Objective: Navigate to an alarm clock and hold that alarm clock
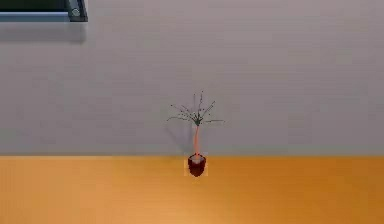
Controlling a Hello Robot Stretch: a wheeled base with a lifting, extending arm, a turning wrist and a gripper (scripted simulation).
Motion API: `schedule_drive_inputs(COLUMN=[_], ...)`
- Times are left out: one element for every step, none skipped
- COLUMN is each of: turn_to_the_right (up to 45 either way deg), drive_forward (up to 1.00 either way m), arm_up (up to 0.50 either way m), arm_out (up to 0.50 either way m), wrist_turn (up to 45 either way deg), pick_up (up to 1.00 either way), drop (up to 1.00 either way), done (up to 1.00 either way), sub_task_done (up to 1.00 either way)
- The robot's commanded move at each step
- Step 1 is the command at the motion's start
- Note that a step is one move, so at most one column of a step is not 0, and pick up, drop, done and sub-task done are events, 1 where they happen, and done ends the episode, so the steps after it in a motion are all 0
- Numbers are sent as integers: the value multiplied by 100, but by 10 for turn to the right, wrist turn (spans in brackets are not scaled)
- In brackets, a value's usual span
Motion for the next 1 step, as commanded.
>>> schedule_drive_inputs(turn_to_the_right=[450], drive_forward=[0], arm_up=[0], arm_out=[0], wrist_turn=[0], pick_up=[0], drop=[0], done=[0], sub_task_done=[0])
